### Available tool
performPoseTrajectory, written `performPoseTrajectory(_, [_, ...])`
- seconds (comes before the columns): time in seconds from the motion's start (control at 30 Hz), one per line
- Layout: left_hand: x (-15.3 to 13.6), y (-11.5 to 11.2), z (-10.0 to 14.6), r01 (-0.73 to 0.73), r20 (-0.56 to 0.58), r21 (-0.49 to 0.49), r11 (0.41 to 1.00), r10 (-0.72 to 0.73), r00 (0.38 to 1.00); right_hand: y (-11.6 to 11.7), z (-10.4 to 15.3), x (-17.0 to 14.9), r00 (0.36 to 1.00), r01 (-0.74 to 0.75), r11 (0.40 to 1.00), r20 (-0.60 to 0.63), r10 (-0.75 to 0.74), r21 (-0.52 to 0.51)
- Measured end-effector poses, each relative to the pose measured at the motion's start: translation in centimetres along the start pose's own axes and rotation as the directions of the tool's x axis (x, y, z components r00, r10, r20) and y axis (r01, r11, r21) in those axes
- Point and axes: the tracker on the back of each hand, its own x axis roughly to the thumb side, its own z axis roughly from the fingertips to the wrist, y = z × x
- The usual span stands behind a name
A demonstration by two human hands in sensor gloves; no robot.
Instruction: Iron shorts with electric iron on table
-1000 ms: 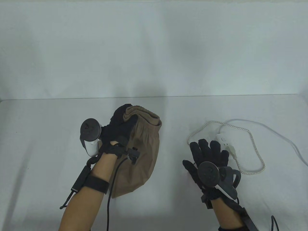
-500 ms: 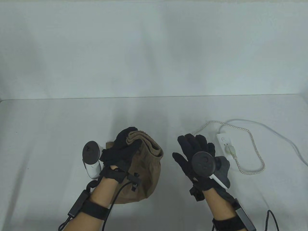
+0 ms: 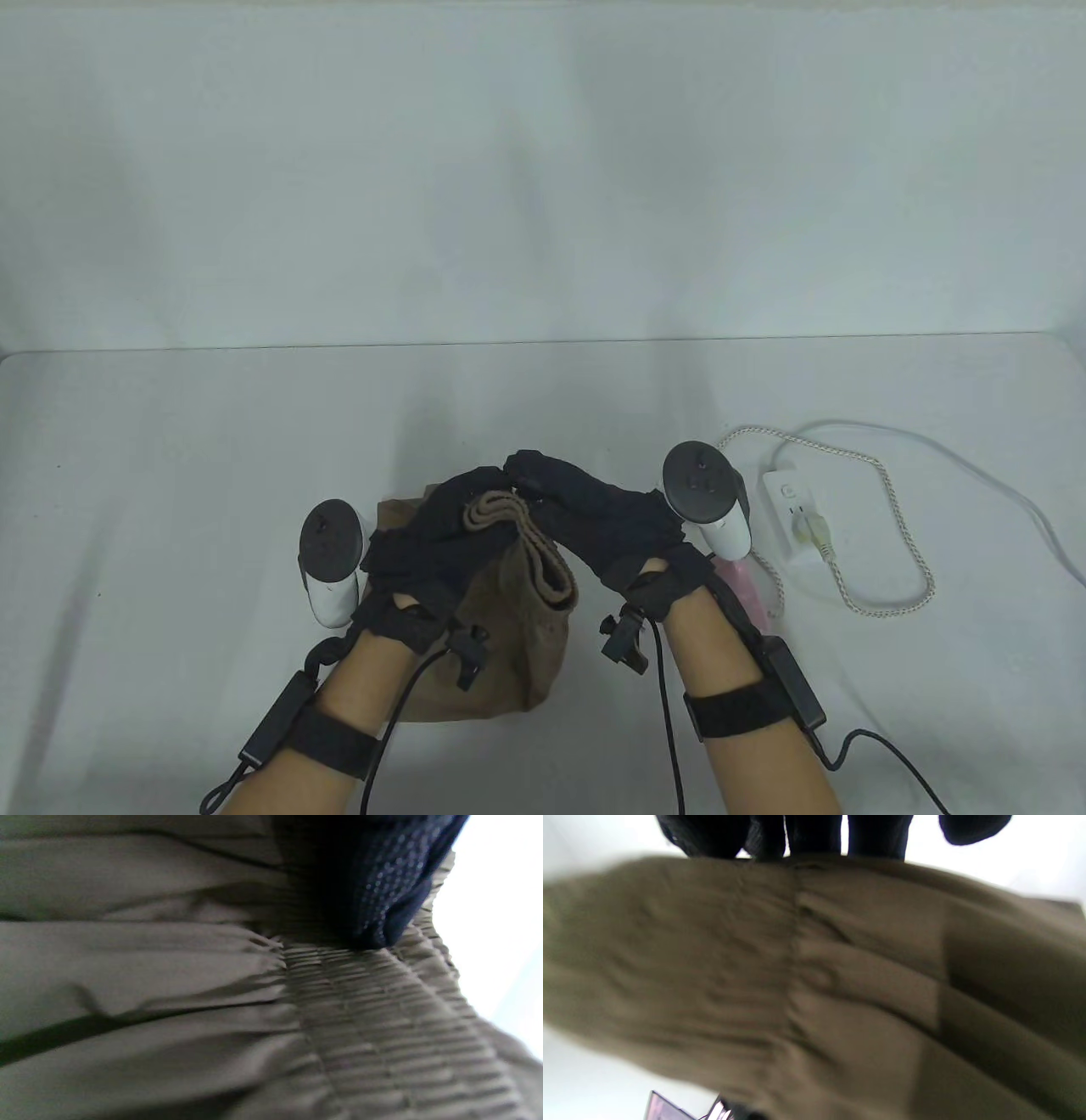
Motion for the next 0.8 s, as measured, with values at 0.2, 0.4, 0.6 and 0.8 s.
performPoseTrajectory(0.2, [0.0,-0.5,0.2,0.108,-0.003,-0.007,0.994,-0.108,0.994,0.0,0.3,-0.2,0.998,-0.055,0.996,-0.030,0.057,0.070])
performPoseTrajectory(0.4, [-0.3,-0.8,0.0,0.217,-0.017,-0.009,0.976,-0.217,0.976,0.7,0.4,-0.3,0.991,-0.097,0.990,-0.081,0.105,0.107])
performPoseTrajectory(0.6, [-0.6,-1.2,0.0,0.248,-0.009,-0.056,0.967,-0.249,0.968,0.3,0.9,-0.6,0.991,-0.075,0.986,-0.098,0.090,0.150])
performPoseTrajectory(0.8, [-1.0,-1.5,-0.1,0.280,-0.016,-0.115,0.953,-0.283,0.959,0.7,0.7,-0.7,0.958,-0.222,0.955,-0.138,0.251,0.199])
